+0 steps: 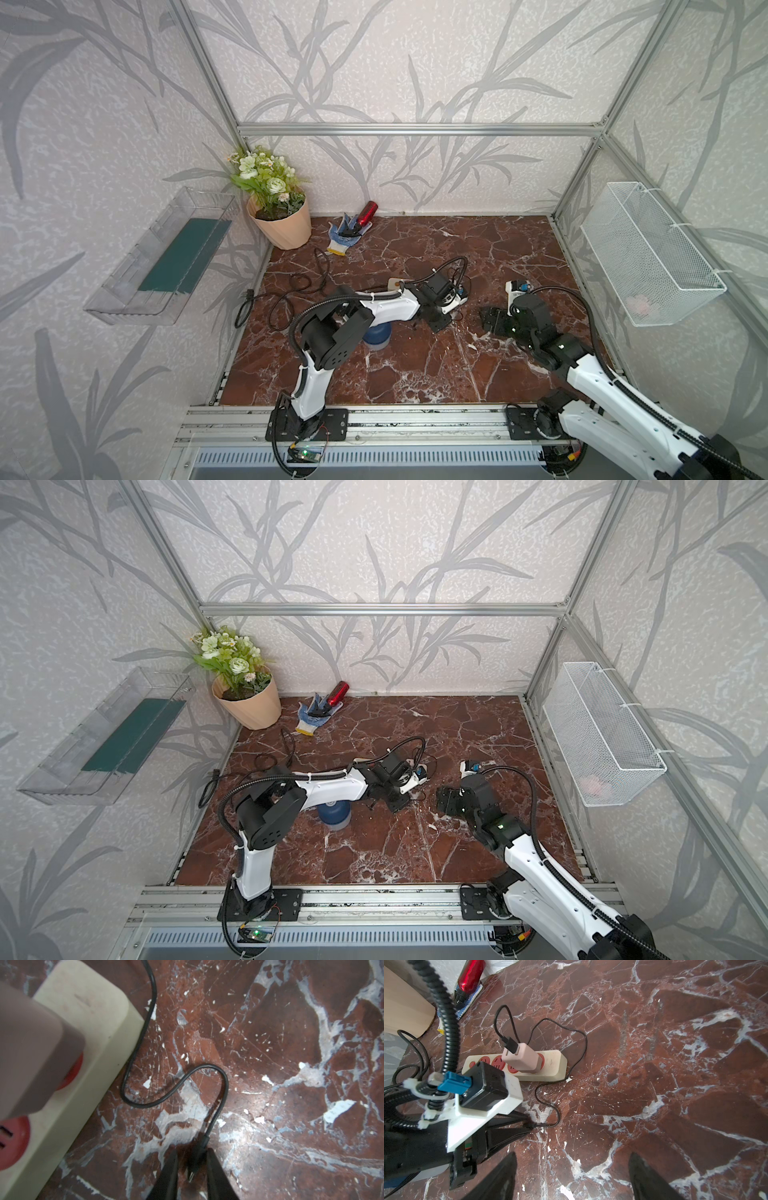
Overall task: Charge the cordless meat grinders
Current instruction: Pick up the charging cable from the center of the board.
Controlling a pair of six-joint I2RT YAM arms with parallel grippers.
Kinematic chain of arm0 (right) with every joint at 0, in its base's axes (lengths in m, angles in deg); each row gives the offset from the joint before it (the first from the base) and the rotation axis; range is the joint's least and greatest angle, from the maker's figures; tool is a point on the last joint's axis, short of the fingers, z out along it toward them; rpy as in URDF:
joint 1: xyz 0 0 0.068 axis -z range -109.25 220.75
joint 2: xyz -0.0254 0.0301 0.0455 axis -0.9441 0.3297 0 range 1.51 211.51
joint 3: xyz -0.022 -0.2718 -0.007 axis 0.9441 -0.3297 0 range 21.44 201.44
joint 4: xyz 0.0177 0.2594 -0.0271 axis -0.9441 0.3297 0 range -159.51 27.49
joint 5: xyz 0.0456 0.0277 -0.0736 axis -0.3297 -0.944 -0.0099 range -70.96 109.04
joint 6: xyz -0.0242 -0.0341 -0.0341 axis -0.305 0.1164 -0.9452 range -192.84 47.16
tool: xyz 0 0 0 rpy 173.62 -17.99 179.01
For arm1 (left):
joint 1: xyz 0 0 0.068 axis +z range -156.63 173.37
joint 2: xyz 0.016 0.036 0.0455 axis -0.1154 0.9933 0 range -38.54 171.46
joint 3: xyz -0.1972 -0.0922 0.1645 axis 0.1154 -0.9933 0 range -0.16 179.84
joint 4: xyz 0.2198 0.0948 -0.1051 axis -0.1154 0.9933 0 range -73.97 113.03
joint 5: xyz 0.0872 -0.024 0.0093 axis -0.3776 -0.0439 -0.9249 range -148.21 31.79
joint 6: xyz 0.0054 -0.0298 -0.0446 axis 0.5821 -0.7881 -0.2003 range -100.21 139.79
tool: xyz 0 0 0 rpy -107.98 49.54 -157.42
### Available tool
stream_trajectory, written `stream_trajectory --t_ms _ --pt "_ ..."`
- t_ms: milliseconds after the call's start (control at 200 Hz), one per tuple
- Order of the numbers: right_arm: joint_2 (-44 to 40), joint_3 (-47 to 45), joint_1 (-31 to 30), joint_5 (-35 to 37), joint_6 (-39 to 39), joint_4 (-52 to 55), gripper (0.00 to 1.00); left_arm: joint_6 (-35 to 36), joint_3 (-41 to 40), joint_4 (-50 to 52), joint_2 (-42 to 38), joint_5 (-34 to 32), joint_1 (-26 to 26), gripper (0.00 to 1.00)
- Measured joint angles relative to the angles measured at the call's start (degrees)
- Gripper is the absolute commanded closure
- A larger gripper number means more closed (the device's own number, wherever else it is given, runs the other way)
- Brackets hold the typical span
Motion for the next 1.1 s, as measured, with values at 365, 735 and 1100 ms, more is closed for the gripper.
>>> stream_trajectory --t_ms 365,735,1100 --pt "-1.11 -0.52 0.00 -0.24 -0.20 0.13 0.18 -1.36 0.37 1.53 0.09 3.30 0.24 0.92" --pt "-5.77 -4.31 0.02 -10.51 -4.98 -6.51 0.24 -9.94 -1.66 10.56 -4.33 16.76 4.00 0.92" --pt "-1.95 -0.85 -7.69 -26.53 -19.98 -15.56 0.30 -13.57 -2.32 23.50 -19.47 25.83 5.99 0.90"
